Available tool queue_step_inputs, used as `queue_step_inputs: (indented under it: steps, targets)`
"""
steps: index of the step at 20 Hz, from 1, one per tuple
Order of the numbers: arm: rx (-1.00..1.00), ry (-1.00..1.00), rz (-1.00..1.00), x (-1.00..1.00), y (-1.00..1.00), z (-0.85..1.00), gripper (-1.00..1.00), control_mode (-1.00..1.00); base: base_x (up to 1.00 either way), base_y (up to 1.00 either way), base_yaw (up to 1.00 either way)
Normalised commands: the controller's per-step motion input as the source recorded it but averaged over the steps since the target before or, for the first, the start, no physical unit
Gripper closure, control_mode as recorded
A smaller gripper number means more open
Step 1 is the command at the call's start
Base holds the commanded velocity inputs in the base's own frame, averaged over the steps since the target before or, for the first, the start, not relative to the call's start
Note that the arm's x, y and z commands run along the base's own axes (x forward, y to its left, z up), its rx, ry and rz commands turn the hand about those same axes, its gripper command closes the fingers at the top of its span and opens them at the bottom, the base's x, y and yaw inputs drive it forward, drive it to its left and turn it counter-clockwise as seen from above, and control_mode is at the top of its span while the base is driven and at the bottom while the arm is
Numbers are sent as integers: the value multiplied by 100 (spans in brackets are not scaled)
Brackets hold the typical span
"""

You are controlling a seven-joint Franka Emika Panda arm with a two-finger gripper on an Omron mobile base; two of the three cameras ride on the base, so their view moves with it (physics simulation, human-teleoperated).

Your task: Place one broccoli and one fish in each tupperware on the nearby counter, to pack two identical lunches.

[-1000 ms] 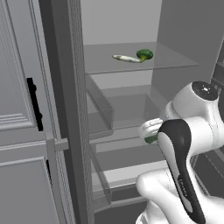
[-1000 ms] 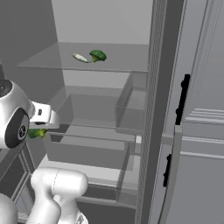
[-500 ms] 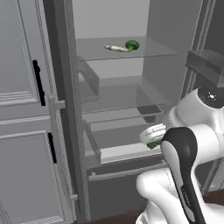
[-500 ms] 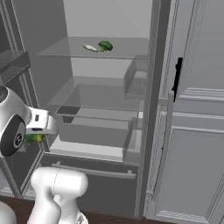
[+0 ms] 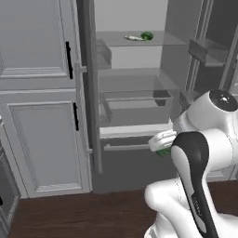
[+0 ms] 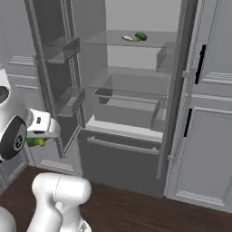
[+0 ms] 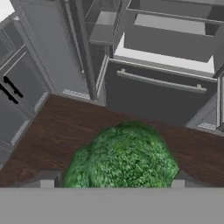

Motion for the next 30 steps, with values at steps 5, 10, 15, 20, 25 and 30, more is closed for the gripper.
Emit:
queue_step_inputs:
  steps: [5, 10, 15, 20, 25, 30]
  targets:
    - [0, 0, 0, 0, 0, 0, 100, 100, -57, 92, 69]
    - [0, 0, 0, 0, 0, 0, 100, 100, 9, 76, 70]
    - [0, 0, 0, 0, 0, 0, 100, 100, 94, 10, 47]
    - [0, 0, 0, 0, 0, 0, 100, 100, 76, -2, 28]
    - [0, 0, 0, 0, 0, 0, 100, 100, 50, -13, 13]
    - [0, 0, 0, 0, 0, 0, 100, 100, 58, -11, 10]
